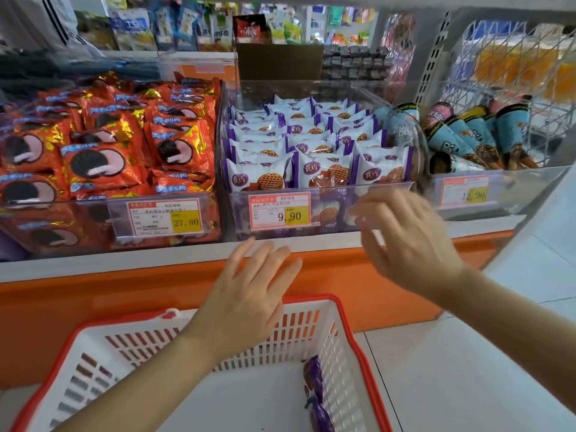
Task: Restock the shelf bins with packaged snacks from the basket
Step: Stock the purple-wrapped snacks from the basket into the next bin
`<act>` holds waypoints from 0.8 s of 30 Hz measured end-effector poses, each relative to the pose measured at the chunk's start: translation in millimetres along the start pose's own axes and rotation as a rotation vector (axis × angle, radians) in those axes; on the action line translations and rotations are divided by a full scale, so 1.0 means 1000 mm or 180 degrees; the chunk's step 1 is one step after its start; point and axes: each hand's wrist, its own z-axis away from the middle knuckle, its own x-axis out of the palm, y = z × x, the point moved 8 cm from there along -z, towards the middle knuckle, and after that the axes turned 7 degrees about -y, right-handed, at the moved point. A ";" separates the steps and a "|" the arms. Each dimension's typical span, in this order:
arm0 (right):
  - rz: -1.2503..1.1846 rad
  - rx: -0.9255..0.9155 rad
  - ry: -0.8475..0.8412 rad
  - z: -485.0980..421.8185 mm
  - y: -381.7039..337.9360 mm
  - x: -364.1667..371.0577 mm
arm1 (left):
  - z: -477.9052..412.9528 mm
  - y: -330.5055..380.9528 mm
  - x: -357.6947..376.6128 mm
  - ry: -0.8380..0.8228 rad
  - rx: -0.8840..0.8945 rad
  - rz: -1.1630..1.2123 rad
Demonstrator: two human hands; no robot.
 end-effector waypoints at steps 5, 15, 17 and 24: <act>-0.0440 -0.0181 -0.0806 0.037 -0.063 0.066 | 0.053 0.016 0.040 -0.0351 0.0011 0.0058; -0.1200 0.1250 -0.3863 0.169 -0.155 0.226 | 0.190 0.024 0.186 -0.2298 -0.0498 0.0629; -0.1122 0.1722 -0.3968 0.186 -0.160 0.244 | 0.216 0.022 0.211 -0.2804 -0.0709 0.0717; -0.0539 0.2451 -0.4555 0.218 -0.178 0.276 | 0.269 0.010 0.253 -0.3381 -0.1111 0.1186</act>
